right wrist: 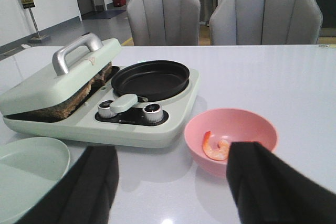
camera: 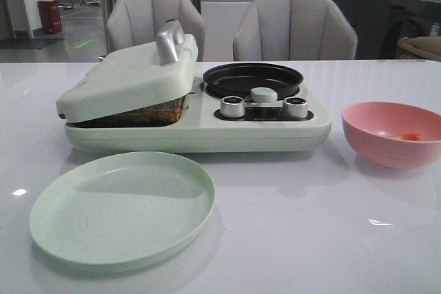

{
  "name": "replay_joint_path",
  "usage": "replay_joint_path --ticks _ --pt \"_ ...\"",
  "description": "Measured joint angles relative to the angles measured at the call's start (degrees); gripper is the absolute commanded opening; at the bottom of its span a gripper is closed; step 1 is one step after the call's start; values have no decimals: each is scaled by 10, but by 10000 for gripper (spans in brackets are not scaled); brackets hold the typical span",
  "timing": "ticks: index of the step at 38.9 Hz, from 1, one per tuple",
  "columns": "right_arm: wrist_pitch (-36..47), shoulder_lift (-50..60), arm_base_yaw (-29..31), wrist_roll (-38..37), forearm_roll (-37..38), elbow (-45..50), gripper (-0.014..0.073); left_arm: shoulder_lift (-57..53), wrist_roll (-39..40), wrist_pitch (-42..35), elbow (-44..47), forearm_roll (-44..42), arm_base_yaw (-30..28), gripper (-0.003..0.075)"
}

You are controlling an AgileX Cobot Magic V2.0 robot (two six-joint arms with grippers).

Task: Make breakfast with bread and shrimp
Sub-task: 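Release the lid handle and withdraw the left gripper, then move the right gripper above the pink bowl of shrimp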

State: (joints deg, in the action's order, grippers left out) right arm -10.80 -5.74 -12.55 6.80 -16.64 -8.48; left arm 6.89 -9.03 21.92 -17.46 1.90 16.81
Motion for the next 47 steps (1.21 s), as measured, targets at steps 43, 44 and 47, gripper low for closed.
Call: replay_joint_path --ticks 43,44,47 --pt "-210 -634 144 27 -7 -444 539 0 0 -2 0 0 0 112" --pt "-214 -646 150 28 -8 -451 539 0 0 -2 0 0 0 112" --pt "-219 -685 163 32 -13 -473 539 0 0 -2 0 0 0 112"
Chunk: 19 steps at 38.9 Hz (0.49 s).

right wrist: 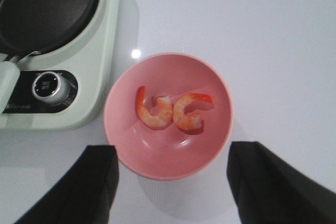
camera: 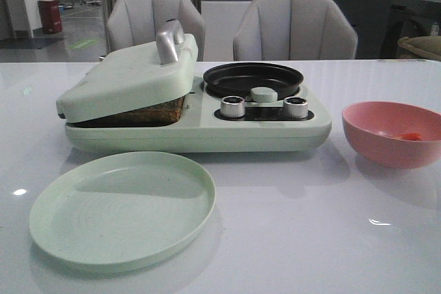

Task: Make breakfast with bread and shrimp
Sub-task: 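Move the right gripper above the pink bowl of shrimp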

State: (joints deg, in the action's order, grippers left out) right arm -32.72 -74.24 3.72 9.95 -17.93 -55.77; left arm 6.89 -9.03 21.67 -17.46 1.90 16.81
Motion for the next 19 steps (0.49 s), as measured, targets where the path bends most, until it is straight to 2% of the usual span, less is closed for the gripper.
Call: replay_joint_path --ticks 14,19 --pt "-15 -160 36 27 -3 -79 538 0 0 0 0 0 0 112" --pt "-15 -214 42 40 -3 -106 463 0 0 0 0 0 0 112"
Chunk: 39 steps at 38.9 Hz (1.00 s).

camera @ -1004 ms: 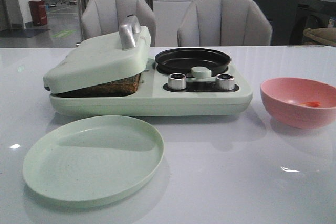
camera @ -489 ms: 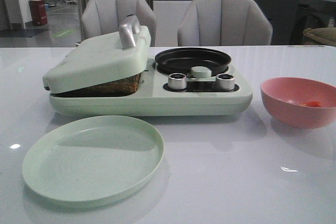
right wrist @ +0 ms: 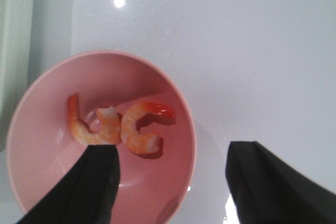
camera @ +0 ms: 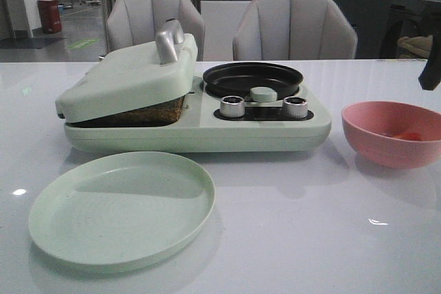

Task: Make breakfast with bread and shrimp
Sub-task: 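Move the right gripper above the pink bowl of shrimp, then grasp the pink bowl rim with the right gripper and lift it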

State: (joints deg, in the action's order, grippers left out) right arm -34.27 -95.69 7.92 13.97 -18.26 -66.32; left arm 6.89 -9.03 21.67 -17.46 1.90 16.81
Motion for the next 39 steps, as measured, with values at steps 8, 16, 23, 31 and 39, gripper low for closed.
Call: replay_joint_path --ticks 8,16,23,31,39 --pt "-1 -75 0 10 -7 -33 346 0 0 0 0 0 0 112" --pt "-1 -127 0 10 -8 -60 342 0 0 0 0 0 0 112" --pt "-1 -157 0 10 -9 -79 285 0 0 0 0 0 0 112" --pt "-4 -162 0 11 -18 -89 143 0 0 0 0 0 0 112" --pt "-13 -145 0 11 -17 -114 143 0 0 0 0 0 0 112"
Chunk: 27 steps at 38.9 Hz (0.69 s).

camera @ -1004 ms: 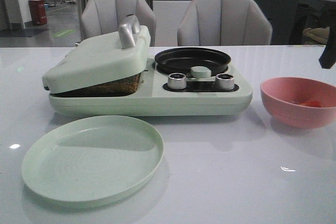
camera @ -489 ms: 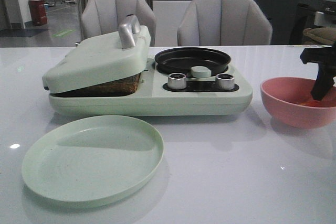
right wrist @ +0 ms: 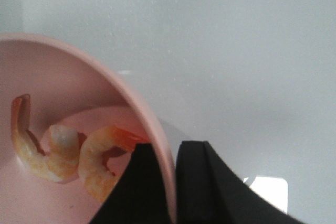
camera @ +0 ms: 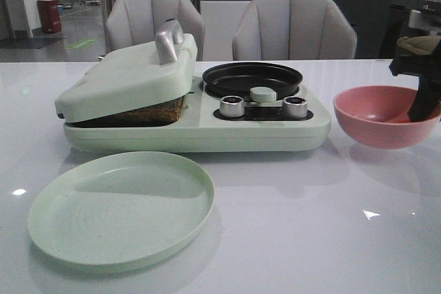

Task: Make breakfast with bread and shrimp
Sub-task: 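Grasp the pink bowl rim with the right gripper and lift it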

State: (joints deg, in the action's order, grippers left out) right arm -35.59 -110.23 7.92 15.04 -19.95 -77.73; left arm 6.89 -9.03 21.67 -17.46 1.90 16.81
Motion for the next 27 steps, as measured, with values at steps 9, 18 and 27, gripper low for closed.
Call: replay_joint_path --ticks 9,18,27 --pt "6 51 -25 7 -4 -42 143 0 0 0 0 0 0 112" --pt "56 67 -82 10 -54 -63 143 0 0 0 0 0 0 112" --pt "147 67 -143 46 -93 -63 143 0 0 0 0 0 0 112"
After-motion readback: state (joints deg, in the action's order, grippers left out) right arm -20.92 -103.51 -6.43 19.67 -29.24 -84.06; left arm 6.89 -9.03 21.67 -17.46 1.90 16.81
